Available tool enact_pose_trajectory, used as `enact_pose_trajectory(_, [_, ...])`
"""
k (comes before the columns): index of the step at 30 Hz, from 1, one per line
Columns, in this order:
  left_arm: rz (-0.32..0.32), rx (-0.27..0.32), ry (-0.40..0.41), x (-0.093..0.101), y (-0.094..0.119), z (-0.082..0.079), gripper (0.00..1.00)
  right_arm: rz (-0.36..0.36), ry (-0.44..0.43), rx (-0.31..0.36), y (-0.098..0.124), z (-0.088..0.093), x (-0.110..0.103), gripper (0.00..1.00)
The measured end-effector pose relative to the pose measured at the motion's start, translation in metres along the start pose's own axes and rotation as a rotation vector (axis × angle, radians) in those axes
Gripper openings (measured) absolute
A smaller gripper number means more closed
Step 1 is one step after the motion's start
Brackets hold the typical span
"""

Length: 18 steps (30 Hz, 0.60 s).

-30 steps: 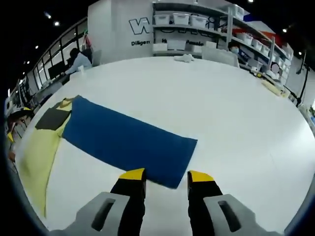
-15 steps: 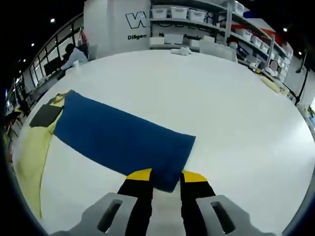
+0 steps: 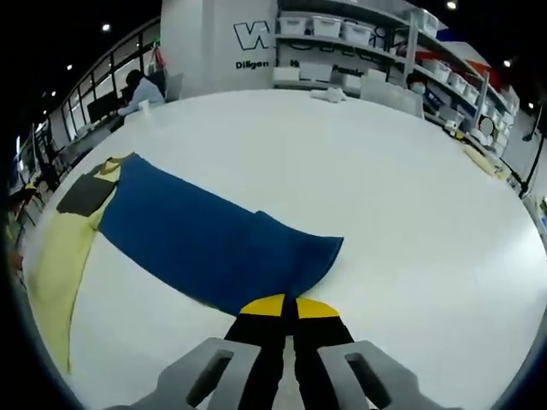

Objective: Fold the garment on the visible template until the final outline fits inside the template.

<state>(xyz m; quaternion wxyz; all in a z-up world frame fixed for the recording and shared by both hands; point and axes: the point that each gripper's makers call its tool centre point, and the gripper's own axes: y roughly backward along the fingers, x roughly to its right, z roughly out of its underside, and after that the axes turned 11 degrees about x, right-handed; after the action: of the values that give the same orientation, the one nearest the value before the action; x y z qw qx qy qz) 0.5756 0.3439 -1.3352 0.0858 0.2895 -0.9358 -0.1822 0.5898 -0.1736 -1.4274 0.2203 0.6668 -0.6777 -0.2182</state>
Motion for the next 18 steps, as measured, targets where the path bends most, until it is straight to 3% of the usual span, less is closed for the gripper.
enact_pose_trajectory(7, [-0.041, 0.009, 0.003, -0.002, 0.014, -0.002, 0.97, -0.009, -0.030, 0.041, -0.001, -0.011, -0.003, 0.00])
enact_pose_trajectory(18, [-0.101, 0.020, 0.007, -0.004, 0.032, 0.001, 0.98, -0.036, -0.049, 0.130, 0.006, -0.044, -0.017, 0.00])
